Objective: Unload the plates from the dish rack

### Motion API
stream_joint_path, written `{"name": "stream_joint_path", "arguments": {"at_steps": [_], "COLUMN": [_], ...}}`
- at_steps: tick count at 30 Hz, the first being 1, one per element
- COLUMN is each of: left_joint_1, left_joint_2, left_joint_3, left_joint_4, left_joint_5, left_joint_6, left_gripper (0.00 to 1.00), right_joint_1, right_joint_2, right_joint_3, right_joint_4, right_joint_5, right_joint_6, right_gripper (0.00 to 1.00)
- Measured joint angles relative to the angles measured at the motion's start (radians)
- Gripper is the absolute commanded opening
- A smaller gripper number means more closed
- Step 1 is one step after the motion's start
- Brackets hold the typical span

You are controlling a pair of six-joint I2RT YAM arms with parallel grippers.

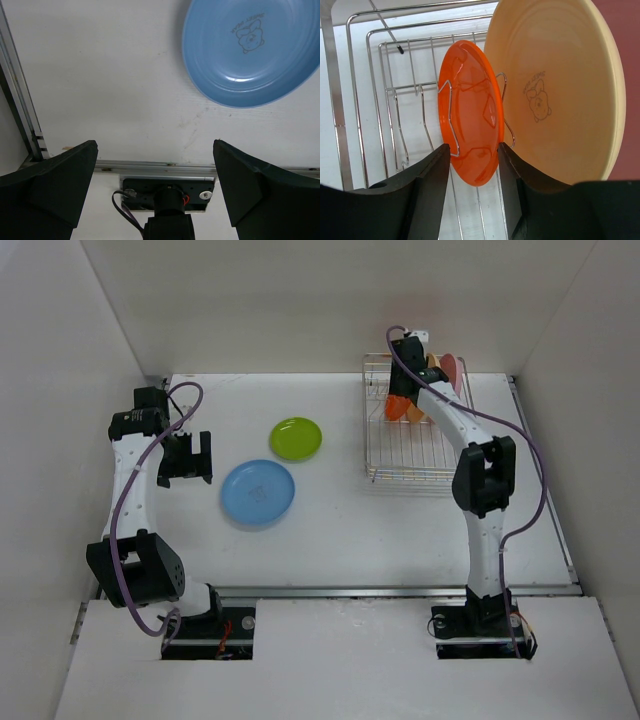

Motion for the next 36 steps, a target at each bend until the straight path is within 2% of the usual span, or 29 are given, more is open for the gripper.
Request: {"name": "stream_joint_path", "arguments": {"at_steps": [17,22,25,26,29,30,36], "left_joint_1": [0.000,0.000,0.000,0.000,0.000,0.000,0.000], "left_joint_2": [0.000,0.000,0.000,0.000,0.000,0.000,0.000], "left_joint_3": [-0.001,-0.016,-0.016,-0.016,-0.016,-0.016,-0.016], "left_joint_4": [-0.004,-0.010,-0.011,-0.010,-0.011,-0.011,-0.011], "left_joint_5": [0.003,0.005,0.005,0.005,0.005,0.005,0.005], "left_joint_6": [0.000,0.000,0.000,0.000,0.000,0.000,0.007], "left_gripper": [1.00,1.00,1.00,1.00,1.00,1.00,1.00], "right_joint_1": [-0.004,-0.013,-0.022,-0.026,-0.037,-0.044,-0.046], "right_joint_2": [-0.031,-0.030,-0.016,-0.006,0.020,0.020,-0.007], "right_joint_3": [-0.058,-0.058,-0.057,-0.053,-0.041,-0.039,-0.039], "right_joint_4": [0.013,0.016,0.027,0.028,0.024,0.019,-0.018], "right_joint_5": [0.051,0.015,-0.029,-0.038,-0.032,-0.034,0.003], "right_joint_6": [0.029,0.028,0.027,0.025,0.029,0.033,0.020], "right_gripper": [0.51,0.51,0.34,0.18,0.03,0.00,0.00]}}
